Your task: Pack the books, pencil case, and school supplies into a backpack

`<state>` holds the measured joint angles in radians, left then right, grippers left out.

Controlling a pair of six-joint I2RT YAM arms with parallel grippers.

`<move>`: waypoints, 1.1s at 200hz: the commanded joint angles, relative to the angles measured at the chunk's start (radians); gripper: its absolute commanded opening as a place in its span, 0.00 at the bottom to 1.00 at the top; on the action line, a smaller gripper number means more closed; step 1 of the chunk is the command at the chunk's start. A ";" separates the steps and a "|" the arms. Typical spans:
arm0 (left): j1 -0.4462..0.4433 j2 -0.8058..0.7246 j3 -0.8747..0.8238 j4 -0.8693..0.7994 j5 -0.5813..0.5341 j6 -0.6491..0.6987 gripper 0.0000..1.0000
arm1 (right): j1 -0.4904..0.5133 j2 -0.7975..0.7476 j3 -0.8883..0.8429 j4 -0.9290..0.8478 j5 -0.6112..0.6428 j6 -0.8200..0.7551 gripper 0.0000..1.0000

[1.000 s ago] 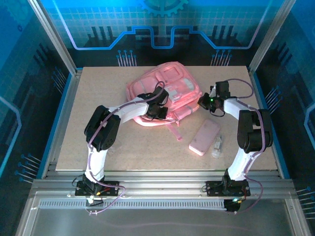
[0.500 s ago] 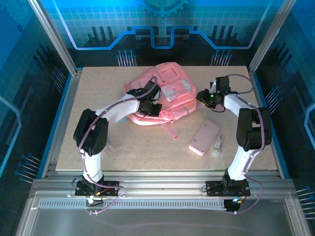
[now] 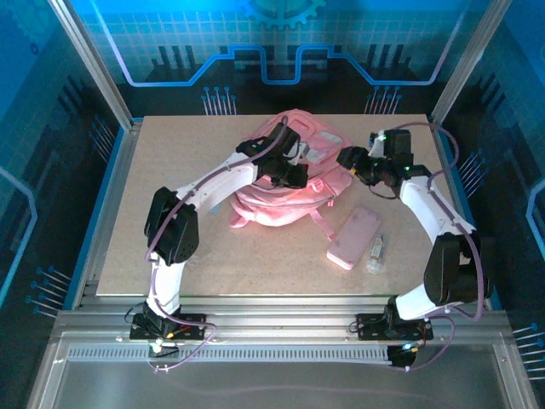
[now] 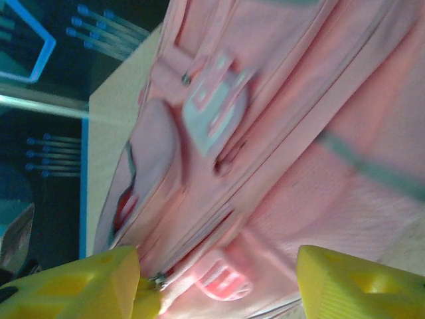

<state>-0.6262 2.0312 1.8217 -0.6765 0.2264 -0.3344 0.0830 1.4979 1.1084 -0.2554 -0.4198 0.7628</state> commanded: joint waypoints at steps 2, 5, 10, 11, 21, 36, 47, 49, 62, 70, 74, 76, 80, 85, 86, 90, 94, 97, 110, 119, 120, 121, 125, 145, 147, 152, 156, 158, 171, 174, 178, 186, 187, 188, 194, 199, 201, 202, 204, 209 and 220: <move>-0.022 -0.021 0.054 0.021 0.075 -0.005 0.00 | 0.049 0.003 -0.041 0.076 -0.068 0.138 0.64; -0.023 -0.021 0.051 0.023 0.074 -0.006 0.00 | 0.055 0.006 -0.042 0.083 -0.068 0.147 0.64; -0.025 -0.023 0.045 0.026 0.074 -0.008 0.00 | 0.063 0.012 -0.046 0.098 -0.071 0.164 0.64; -0.025 -0.024 0.044 0.026 0.075 -0.009 0.00 | 0.064 0.014 -0.047 0.101 -0.072 0.168 0.64; -0.029 -0.029 0.029 0.039 0.081 -0.015 0.00 | 0.084 0.030 -0.059 0.135 -0.078 0.202 0.63; -0.036 -0.040 0.007 0.061 0.088 -0.026 0.00 | 0.110 0.061 -0.076 0.177 -0.086 0.244 0.62; -0.040 -0.046 -0.006 0.073 0.091 -0.030 0.00 | 0.129 0.087 -0.088 0.194 -0.088 0.267 0.61; -0.041 -0.047 -0.007 0.075 0.091 -0.031 0.00 | 0.133 0.092 -0.091 0.201 -0.087 0.272 0.61; -0.043 -0.054 -0.018 0.084 0.092 -0.036 0.00 | 0.149 0.123 -0.120 0.249 -0.092 0.310 0.60; -0.045 -0.059 -0.026 0.092 0.093 -0.038 0.00 | 0.156 0.143 -0.133 0.272 -0.093 0.329 0.60; -0.047 -0.061 -0.028 0.095 0.093 -0.038 0.00 | 0.160 0.153 -0.138 0.280 -0.090 0.335 0.60; -0.046 -0.063 -0.029 0.096 0.093 -0.038 0.00 | 0.162 0.158 -0.139 0.283 -0.089 0.338 0.60; -0.048 -0.065 -0.033 0.099 0.097 -0.039 0.00 | 0.165 0.168 -0.141 0.292 -0.084 0.343 0.59; -0.048 -0.068 -0.035 0.102 0.101 -0.039 0.00 | 0.170 0.181 -0.142 0.304 -0.079 0.351 0.56; -0.048 -0.069 -0.036 0.103 0.102 -0.039 0.00 | 0.170 0.183 -0.141 0.306 -0.079 0.352 0.56; -0.051 -0.071 -0.038 0.102 0.103 -0.038 0.00 | 0.172 0.194 -0.142 0.317 -0.075 0.356 0.53; -0.052 -0.074 -0.039 0.103 0.103 -0.036 0.00 | 0.174 0.204 -0.138 0.325 -0.069 0.358 0.49; -0.054 -0.078 -0.041 0.103 0.103 -0.035 0.00 | 0.176 0.212 -0.132 0.324 -0.062 0.355 0.47; -0.061 -0.090 -0.050 0.100 0.103 -0.028 0.00 | 0.178 0.248 -0.100 0.302 -0.038 0.331 0.25; -0.060 -0.102 -0.066 0.100 0.101 -0.029 0.00 | 0.178 0.269 -0.088 0.315 -0.035 0.329 0.11; -0.060 -0.104 -0.068 0.100 0.101 -0.028 0.00 | 0.177 0.271 -0.086 0.317 -0.034 0.328 0.10; -0.060 -0.106 -0.070 0.100 0.101 -0.028 0.00 | 0.177 0.273 -0.086 0.319 -0.033 0.329 0.08; -0.060 -0.113 -0.078 0.101 0.098 -0.028 0.00 | 0.176 0.280 -0.081 0.323 -0.026 0.327 0.03; -0.060 -0.156 -0.138 0.089 0.056 -0.015 0.00 | 0.162 0.295 -0.071 0.338 -0.003 0.312 0.00; -0.058 -0.161 -0.145 0.086 0.048 -0.012 0.00 | 0.160 0.295 -0.069 0.338 0.001 0.311 0.00; -0.055 -0.172 -0.161 0.077 0.026 -0.006 0.00 | 0.154 0.293 -0.068 0.336 0.011 0.304 0.00; -0.053 -0.179 -0.173 0.067 0.007 -0.002 0.00 | 0.147 0.291 -0.067 0.336 0.016 0.301 0.00; -0.051 -0.184 -0.180 0.062 -0.003 0.001 0.00 | 0.144 0.289 -0.068 0.337 0.018 0.298 0.00; -0.028 -0.208 -0.226 0.023 -0.052 0.015 0.00 | 0.120 0.279 -0.064 0.333 0.021 0.280 0.00; -0.020 -0.215 -0.240 0.016 -0.061 0.017 0.00 | 0.115 0.276 -0.064 0.331 0.022 0.276 0.00; -0.008 -0.222 -0.259 0.007 -0.075 0.020 0.00 | 0.105 0.272 -0.062 0.327 0.021 0.271 0.00; 0.015 -0.240 -0.300 -0.005 -0.104 0.026 0.00 | 0.089 0.268 -0.059 0.324 0.017 0.259 0.00; 0.019 -0.241 -0.305 -0.007 -0.108 0.027 0.00 | 0.087 0.267 -0.058 0.323 0.015 0.258 0.00; 0.023 -0.244 -0.310 -0.009 -0.111 0.028 0.00 | 0.086 0.267 -0.058 0.321 0.014 0.257 0.00; 0.043 -0.257 -0.340 -0.016 -0.128 0.034 0.00 | 0.075 0.262 -0.054 0.315 0.009 0.248 0.00; 0.062 -0.268 -0.364 -0.022 -0.143 0.039 0.00 | 0.067 0.258 -0.049 0.309 0.006 0.239 0.00; 0.069 -0.273 -0.375 -0.024 -0.151 0.043 0.00 | 0.064 0.258 -0.049 0.306 0.006 0.236 0.00; 0.073 -0.274 -0.380 -0.025 -0.154 0.044 0.00 | 0.064 0.257 -0.048 0.305 0.006 0.234 0.00; 0.080 -0.281 -0.389 -0.027 -0.162 0.046 0.00 | 0.062 0.255 -0.046 0.304 0.006 0.231 0.00; 0.098 -0.291 -0.407 -0.034 -0.181 0.051 0.00 | 0.055 0.251 -0.042 0.297 0.006 0.222 0.00; 0.137 -0.313 -0.450 -0.040 -0.213 0.062 0.00 | 0.046 0.248 -0.026 0.276 0.013 0.199 0.00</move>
<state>-0.5777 1.7908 1.4525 -0.6067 0.1143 -0.3218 0.1982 1.7546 1.0256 0.0257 -0.5049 1.0458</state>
